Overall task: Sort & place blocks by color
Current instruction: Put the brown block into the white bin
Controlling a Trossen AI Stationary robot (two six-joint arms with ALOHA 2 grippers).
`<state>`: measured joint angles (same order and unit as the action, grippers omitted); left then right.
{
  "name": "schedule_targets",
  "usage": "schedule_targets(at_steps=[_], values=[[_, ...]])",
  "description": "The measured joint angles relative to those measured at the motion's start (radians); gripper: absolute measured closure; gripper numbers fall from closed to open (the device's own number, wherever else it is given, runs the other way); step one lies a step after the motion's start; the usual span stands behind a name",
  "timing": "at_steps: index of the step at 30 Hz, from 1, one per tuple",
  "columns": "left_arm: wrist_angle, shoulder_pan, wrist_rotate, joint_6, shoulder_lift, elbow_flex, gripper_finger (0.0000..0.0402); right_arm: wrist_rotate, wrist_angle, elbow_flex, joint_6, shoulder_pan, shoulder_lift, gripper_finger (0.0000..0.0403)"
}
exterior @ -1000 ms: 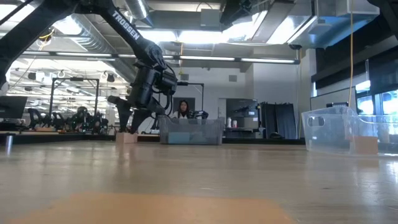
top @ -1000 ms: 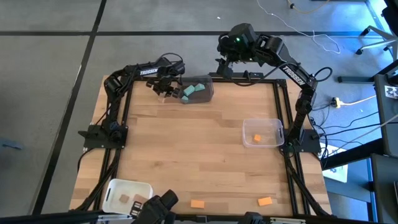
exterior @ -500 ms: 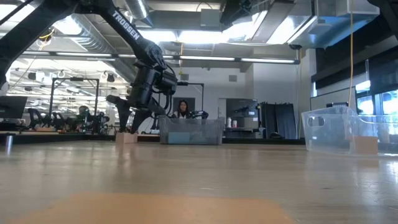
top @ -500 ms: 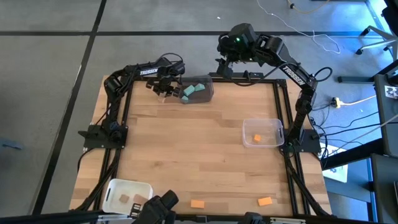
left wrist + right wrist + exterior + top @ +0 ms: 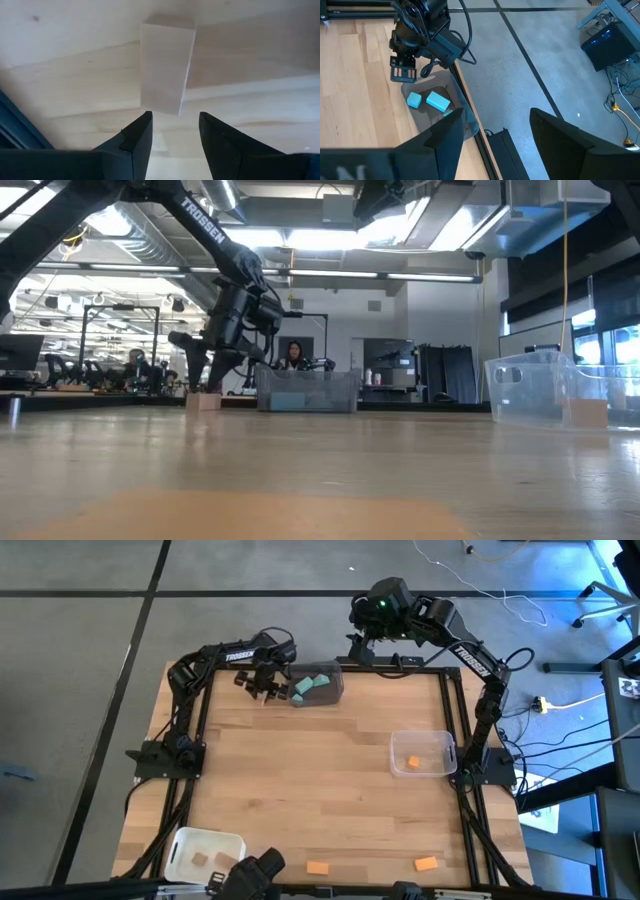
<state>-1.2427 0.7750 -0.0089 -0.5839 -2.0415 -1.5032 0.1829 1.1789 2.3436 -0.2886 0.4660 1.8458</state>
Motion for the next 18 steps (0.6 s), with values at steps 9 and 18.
schedule_targets(at_steps=[9,18], values=[[-0.001,-0.024,-0.12,-0.007,-0.002,-0.104,0.0249,0.0,-0.001,0.0,0.0,0.0,0.0,0.0178],[0.001,0.029,-0.055,-0.009,-0.002,-0.095,0.0332,0.0,-0.003,0.0,0.022,0.0,0.0,0.0178]])
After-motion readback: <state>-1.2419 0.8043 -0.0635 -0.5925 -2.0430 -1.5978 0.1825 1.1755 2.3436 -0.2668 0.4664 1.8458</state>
